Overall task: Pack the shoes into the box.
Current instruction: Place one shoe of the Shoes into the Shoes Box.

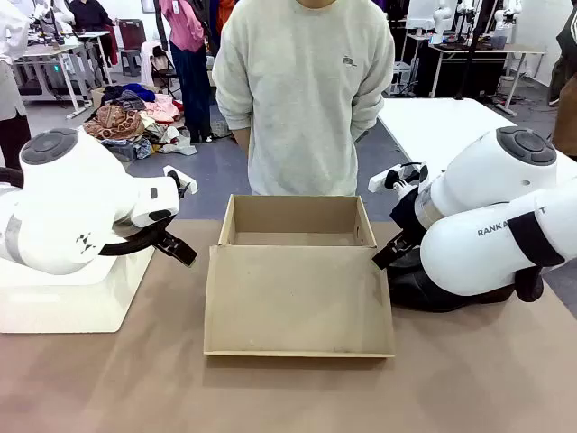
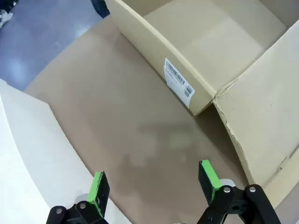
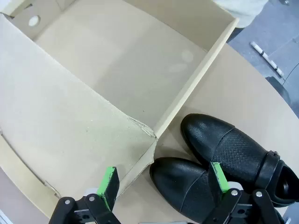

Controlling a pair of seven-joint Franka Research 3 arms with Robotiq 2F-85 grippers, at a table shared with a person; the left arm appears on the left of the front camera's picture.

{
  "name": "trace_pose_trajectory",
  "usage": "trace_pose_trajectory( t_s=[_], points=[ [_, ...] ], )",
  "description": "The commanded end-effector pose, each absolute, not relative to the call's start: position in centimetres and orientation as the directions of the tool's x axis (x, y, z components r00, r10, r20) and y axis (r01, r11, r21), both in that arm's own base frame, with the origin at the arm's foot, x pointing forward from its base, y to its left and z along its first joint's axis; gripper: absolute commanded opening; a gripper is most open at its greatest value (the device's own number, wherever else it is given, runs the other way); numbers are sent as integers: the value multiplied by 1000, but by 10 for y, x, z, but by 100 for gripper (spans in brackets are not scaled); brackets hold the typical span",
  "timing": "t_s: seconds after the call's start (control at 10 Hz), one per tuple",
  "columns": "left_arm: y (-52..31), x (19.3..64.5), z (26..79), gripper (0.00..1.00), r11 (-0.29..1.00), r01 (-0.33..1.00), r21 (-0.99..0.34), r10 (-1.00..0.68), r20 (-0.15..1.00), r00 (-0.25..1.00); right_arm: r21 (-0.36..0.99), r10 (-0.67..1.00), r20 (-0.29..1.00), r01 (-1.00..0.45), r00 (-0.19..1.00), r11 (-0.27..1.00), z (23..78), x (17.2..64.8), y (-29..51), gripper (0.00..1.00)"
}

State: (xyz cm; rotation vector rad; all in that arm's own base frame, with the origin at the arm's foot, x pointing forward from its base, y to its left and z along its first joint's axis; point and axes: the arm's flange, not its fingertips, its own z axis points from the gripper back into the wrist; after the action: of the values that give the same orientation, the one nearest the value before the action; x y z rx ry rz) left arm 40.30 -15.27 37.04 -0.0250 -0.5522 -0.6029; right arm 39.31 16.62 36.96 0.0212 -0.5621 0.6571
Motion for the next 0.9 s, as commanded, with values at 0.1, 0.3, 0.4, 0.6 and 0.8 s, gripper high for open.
trace_pose_trajectory(
  t_s=[0.1, 0.3, 0.4, 0.6, 0.8],
  points=[
    [-153, 403, 370, 100, 828, 544, 135, -531, 500, 684, -156, 573, 506, -585, 645, 796, 371, 394, 168, 100],
    [-153, 403, 370, 100, 828, 544, 135, -531, 500, 684, -156, 573, 506, -585, 645, 796, 371, 394, 168, 100],
    [-153, 403, 370, 100, 828, 544, 135, -531, 500, 684, -156, 573, 506, -585, 645, 796, 371, 394, 168, 100],
    [-153, 403, 370, 100, 828, 544, 135, -531, 500, 684, -156, 573, 506, -585, 645, 796, 371, 394, 168, 100],
    [-153, 403, 370, 100, 828, 544, 135, -531, 500, 684, -156, 573, 506, -585, 645, 796, 371, 394, 168, 100]
  ],
)
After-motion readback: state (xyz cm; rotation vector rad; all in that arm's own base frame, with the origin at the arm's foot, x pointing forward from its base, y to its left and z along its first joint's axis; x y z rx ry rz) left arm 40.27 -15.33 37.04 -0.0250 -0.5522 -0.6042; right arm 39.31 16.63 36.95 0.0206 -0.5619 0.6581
